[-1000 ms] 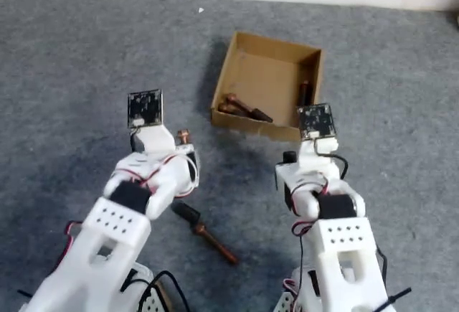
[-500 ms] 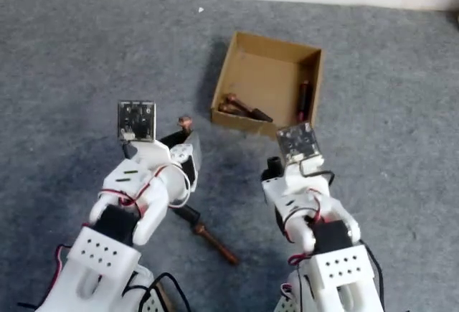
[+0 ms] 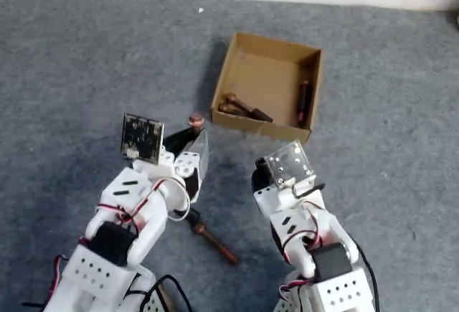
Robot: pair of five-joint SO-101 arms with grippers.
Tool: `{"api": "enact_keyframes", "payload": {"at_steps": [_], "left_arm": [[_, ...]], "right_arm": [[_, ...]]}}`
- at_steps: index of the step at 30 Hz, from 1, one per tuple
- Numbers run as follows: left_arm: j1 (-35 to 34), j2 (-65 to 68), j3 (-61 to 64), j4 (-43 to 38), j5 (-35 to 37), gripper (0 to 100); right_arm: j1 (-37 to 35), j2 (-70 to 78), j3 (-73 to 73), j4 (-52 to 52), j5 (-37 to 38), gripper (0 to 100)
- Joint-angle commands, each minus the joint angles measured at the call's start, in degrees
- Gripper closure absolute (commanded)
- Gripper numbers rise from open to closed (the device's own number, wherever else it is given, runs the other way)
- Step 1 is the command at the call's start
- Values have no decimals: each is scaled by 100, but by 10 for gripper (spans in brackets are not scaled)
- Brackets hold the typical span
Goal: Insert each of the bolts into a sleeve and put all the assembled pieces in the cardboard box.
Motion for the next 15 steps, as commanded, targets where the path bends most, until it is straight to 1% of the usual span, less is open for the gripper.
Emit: {"api": "enact_keyframes", "payload": {"at_steps": [1, 5, 7, 11, 15], "left_arm": [[321, -716, 171, -176, -281, 995], [435, -1429, 444, -158, -273, 995], [435, -1771, 567, -141, -290, 995], [435, -2422, 848, -167, -738, 995], [497, -2844, 1015, -141, -941, 995]], "right_arm": [[-66, -532, 101, 13, 62, 994], [-75, -945, 303, 13, 70, 994], [-75, -1138, 409, 22, 211, 994], [-356, -1481, 681, 22, 413, 994], [-505, -1455, 716, 22, 492, 994]]}}
